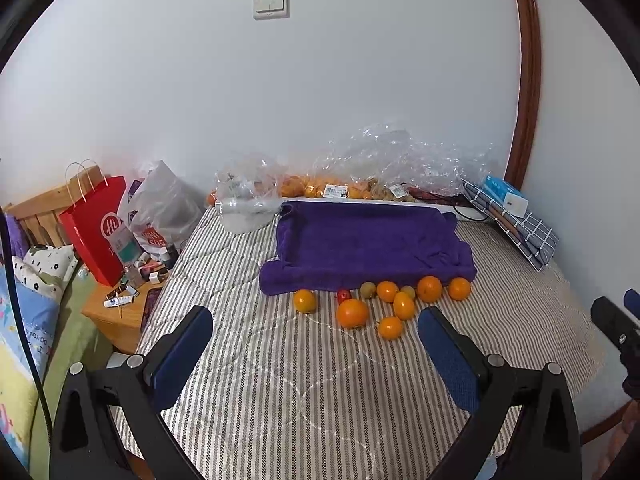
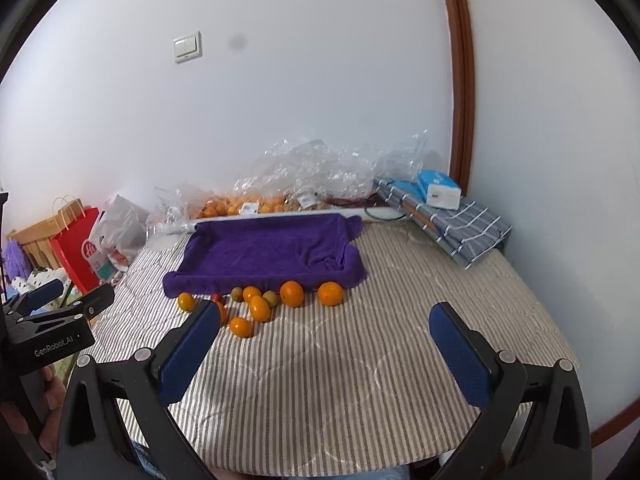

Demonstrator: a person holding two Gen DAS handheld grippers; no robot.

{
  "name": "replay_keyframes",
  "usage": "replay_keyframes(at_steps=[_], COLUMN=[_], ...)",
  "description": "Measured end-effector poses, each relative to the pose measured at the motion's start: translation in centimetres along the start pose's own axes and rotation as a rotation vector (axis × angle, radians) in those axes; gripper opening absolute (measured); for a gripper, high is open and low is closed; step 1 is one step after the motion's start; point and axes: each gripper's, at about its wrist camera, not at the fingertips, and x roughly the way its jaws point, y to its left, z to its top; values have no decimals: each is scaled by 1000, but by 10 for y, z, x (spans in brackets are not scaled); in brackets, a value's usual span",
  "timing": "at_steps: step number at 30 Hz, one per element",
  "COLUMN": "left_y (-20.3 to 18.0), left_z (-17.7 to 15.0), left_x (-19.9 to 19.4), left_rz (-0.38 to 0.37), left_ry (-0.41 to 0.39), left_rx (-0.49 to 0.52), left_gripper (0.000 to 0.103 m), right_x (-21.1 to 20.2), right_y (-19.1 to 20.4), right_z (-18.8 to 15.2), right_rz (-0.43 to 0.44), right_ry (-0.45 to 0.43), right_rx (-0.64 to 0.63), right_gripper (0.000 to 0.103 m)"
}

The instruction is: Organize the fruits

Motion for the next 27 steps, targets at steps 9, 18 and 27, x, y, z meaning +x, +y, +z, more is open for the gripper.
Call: replay_keyframes(at_steps=[9, 18, 27], left_y=[1, 7, 22], left_z=[-1, -3, -9], left_x=[6, 16, 60], left_rz=[-18, -37, -56], left_ry=[-4, -12, 52], left_rx=[-11, -21, -61], left_gripper=[103, 103, 101], right_x=[13, 27, 73], right_y=[1, 7, 14], right_z=[-2, 3, -3], right_rz=[8, 27, 56], right_ry=[-4, 0, 73], right_rx=[-17, -61, -69], right_gripper=[102, 102, 102])
